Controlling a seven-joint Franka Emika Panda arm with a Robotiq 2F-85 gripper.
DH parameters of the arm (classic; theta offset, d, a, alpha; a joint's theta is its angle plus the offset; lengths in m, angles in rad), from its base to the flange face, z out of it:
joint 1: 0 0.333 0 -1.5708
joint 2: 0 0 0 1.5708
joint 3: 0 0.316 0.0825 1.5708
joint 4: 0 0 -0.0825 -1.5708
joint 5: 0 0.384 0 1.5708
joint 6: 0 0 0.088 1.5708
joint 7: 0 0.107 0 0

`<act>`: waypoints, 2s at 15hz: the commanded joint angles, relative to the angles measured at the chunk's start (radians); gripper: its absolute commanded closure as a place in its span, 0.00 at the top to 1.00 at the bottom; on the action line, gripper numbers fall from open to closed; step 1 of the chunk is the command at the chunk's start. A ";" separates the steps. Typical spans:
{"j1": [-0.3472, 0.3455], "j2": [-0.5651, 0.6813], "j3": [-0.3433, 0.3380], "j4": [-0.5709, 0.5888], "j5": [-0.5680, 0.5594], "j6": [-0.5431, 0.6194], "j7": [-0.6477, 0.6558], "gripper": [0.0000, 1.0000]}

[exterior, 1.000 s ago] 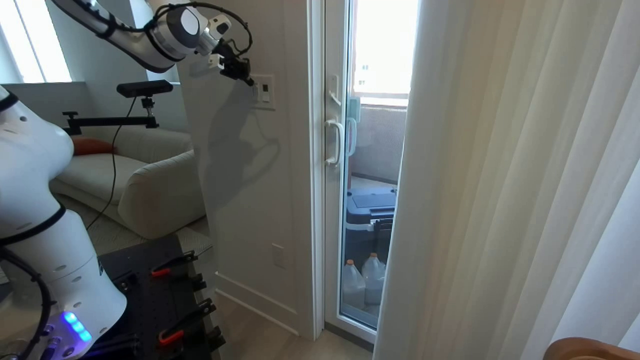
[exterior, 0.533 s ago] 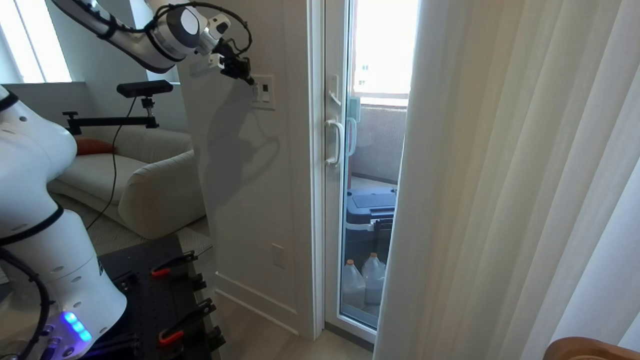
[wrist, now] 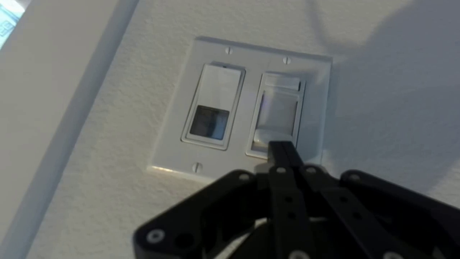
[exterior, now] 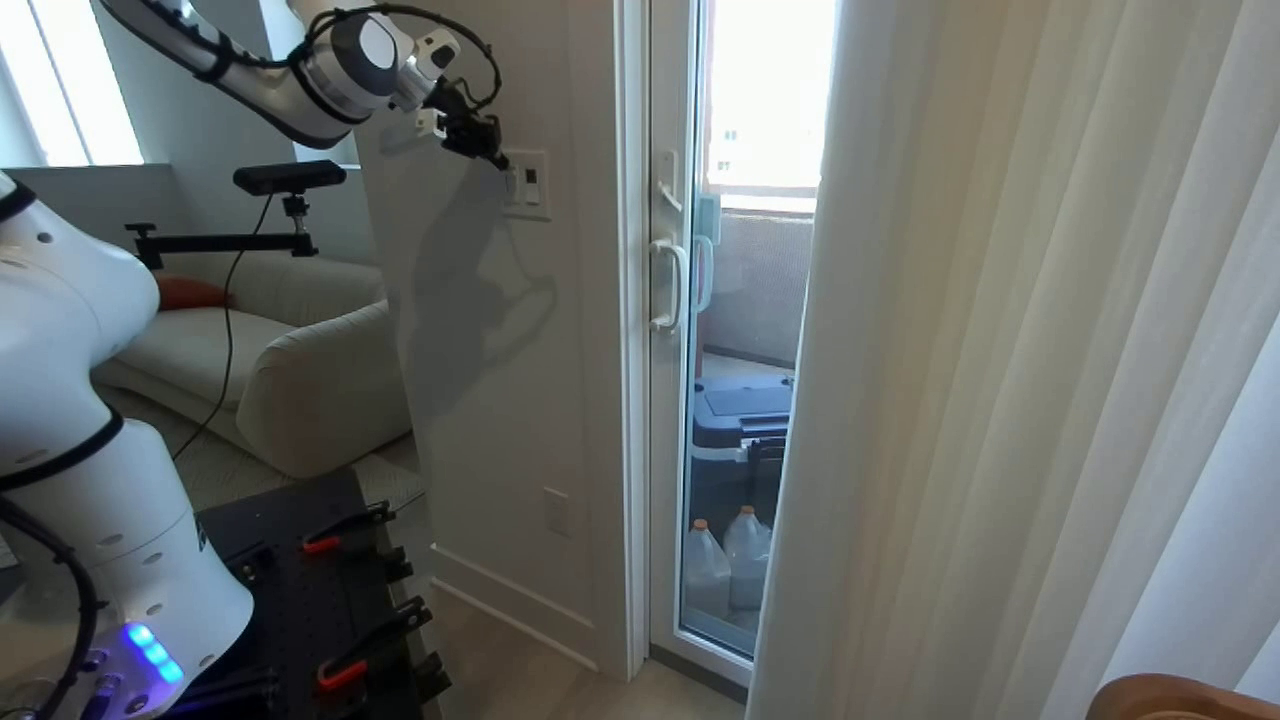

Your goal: Turn the switch off

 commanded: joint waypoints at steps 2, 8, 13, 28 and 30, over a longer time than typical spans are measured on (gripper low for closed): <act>-0.066 0.027 0.034 0.028 -0.028 -0.022 0.017 0.00; -0.078 0.058 0.039 0.061 -0.023 -0.122 -0.003 0.00; -0.076 0.117 0.039 0.108 -0.010 -0.266 -0.021 0.00; 0.507 0.097 -0.514 0.196 0.204 -0.915 -0.363 0.87; 0.535 0.061 -0.573 0.195 0.217 -1.009 -0.486 1.00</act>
